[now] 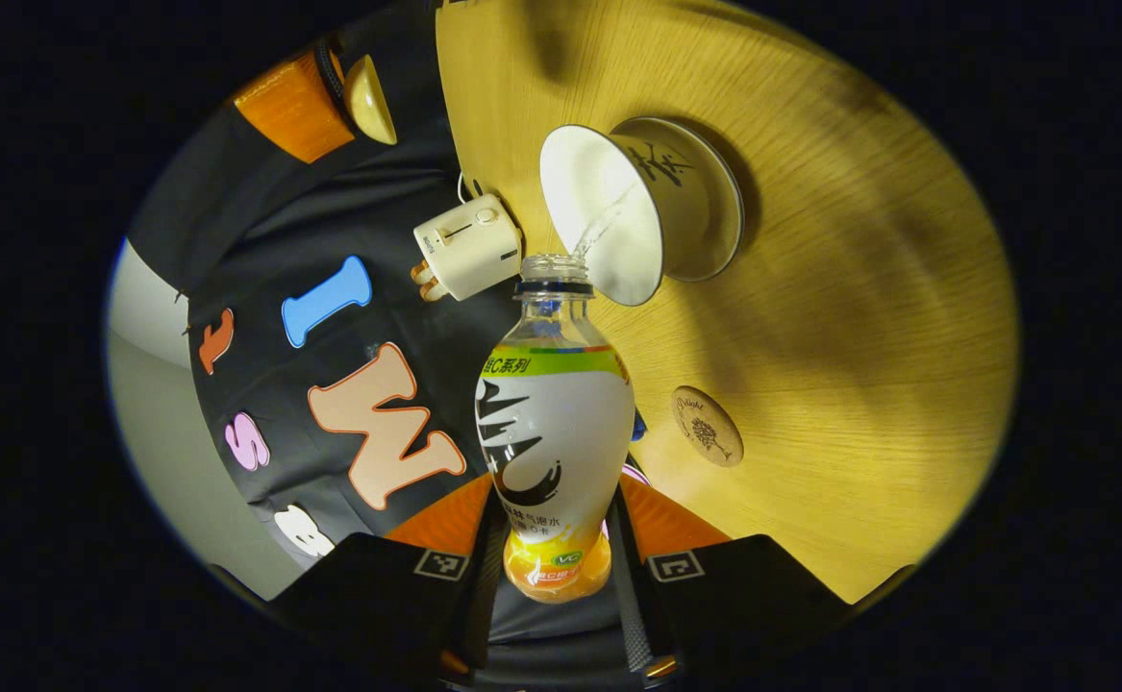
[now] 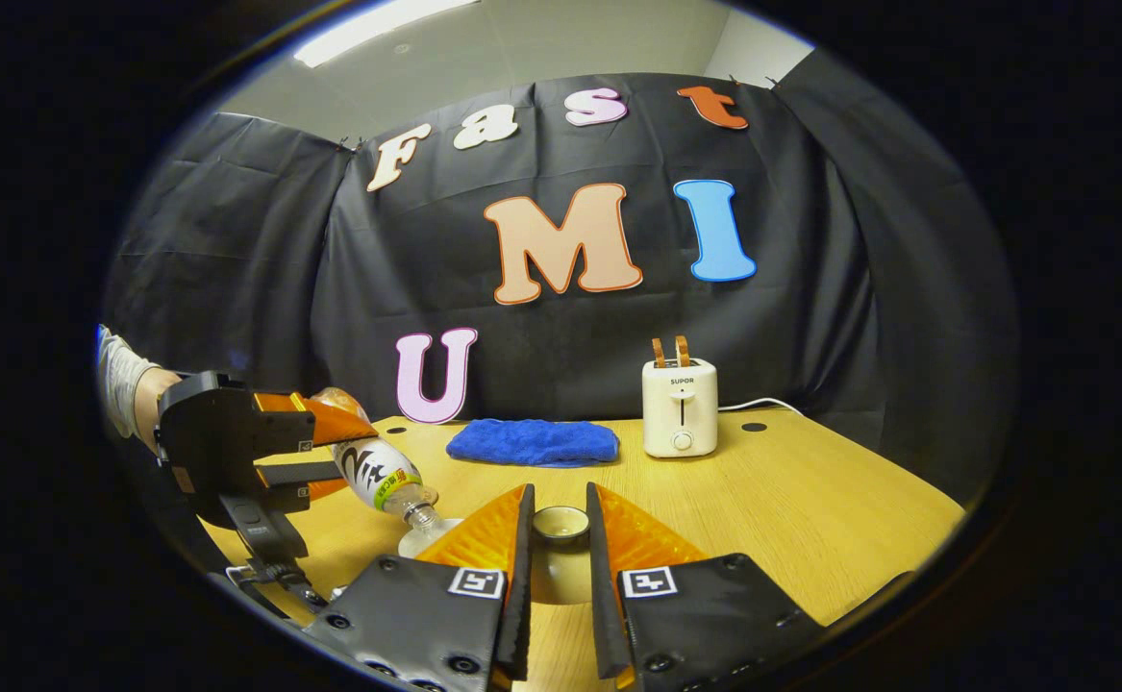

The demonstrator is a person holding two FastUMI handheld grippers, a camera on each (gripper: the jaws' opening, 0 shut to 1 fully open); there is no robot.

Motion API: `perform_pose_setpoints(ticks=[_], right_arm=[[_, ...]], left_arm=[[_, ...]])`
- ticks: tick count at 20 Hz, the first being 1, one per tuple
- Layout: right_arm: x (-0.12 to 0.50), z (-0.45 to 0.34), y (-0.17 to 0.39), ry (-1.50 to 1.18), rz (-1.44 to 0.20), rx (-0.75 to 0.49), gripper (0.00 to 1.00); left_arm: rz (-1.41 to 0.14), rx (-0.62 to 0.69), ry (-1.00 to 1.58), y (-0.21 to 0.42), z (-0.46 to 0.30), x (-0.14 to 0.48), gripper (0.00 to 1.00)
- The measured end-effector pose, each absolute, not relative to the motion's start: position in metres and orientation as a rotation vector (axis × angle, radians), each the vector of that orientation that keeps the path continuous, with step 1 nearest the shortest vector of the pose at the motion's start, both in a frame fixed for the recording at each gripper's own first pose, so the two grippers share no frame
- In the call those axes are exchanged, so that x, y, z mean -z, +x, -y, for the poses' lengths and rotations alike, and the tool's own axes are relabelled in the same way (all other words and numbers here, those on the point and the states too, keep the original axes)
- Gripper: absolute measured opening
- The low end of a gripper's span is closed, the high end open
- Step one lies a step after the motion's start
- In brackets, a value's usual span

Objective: Open the teacup lid with one hand, grasp the water bottle and pour water into the teacup with the other hand; after pouring, place the water bottle on the coaster and then close the teacup lid.

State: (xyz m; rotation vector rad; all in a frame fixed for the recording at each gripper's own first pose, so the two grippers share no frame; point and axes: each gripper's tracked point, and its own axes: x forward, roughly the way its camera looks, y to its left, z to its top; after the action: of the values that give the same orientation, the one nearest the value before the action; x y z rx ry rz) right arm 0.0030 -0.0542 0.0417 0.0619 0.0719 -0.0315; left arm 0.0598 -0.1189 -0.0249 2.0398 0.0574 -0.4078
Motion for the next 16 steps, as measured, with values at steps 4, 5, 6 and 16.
perform_pose_setpoints(ticks=[4,5,6,16], right_arm=[[-0.042,0.053,0.002,0.06,-0.073,0.026,0.28],[-0.041,0.052,0.003,0.061,-0.075,0.025,0.3],[-0.04,0.051,0.004,0.062,-0.078,0.023,0.28],[-0.036,0.045,0.004,0.064,-0.09,0.006,0.32]], left_arm=[[-0.02,0.413,2.079,0.058,0.122,0.021,0.54],[-0.016,0.412,2.093,0.058,0.122,0.02,0.52],[-0.008,0.414,2.103,0.059,0.124,0.019,0.52],[-0.072,0.487,1.969,0.066,0.117,0.028,0.52]])
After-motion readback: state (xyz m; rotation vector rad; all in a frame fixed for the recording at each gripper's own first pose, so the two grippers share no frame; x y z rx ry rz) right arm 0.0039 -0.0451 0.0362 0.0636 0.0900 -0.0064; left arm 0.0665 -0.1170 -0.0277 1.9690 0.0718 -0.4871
